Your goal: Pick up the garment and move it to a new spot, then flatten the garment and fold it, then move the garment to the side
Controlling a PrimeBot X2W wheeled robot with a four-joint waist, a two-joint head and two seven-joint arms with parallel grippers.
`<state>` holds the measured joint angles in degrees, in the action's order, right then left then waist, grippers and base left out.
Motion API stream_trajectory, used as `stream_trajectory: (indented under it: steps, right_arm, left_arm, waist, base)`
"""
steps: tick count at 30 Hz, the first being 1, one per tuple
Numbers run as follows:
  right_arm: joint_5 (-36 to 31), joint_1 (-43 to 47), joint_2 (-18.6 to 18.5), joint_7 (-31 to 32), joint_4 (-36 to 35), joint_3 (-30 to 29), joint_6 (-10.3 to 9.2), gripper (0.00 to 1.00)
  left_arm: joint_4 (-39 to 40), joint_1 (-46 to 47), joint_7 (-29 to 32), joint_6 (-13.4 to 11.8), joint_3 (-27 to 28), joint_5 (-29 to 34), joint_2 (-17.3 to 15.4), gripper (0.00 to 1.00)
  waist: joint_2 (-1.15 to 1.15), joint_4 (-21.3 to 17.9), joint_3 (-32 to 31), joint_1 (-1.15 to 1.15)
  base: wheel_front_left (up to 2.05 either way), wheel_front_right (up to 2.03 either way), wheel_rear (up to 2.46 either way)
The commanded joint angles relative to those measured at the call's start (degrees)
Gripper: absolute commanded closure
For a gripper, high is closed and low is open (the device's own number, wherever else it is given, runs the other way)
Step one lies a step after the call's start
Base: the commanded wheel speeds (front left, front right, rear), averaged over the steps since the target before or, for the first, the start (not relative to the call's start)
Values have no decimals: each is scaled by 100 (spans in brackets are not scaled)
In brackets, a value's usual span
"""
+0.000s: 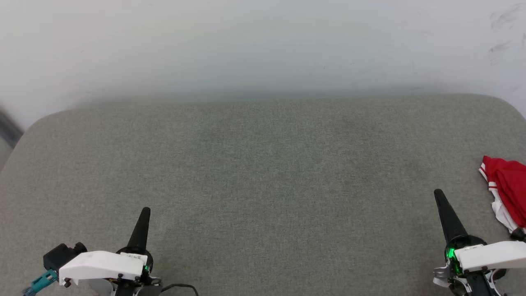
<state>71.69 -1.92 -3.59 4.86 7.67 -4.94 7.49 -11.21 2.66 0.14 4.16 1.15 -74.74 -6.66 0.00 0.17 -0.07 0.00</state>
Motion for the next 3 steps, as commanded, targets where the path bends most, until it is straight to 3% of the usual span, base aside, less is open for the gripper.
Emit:
stream_trajectory:
  steps: [1, 3]
  right_arm:
    - [123, -139, -32, 13, 9, -7, 1, 100]
    - [232, -152, -31, 15, 44, -10, 1, 100]
  left_arm:
    - [16, 120, 39, 54, 50, -103, 11, 100]
    - [0, 136, 65, 70, 70, -193, 26, 100]
  waist:
    - [0, 0, 1, 0]
    - [0, -1, 2, 0]
  base:
    - [0, 0, 0]
    - [0, 0, 0]
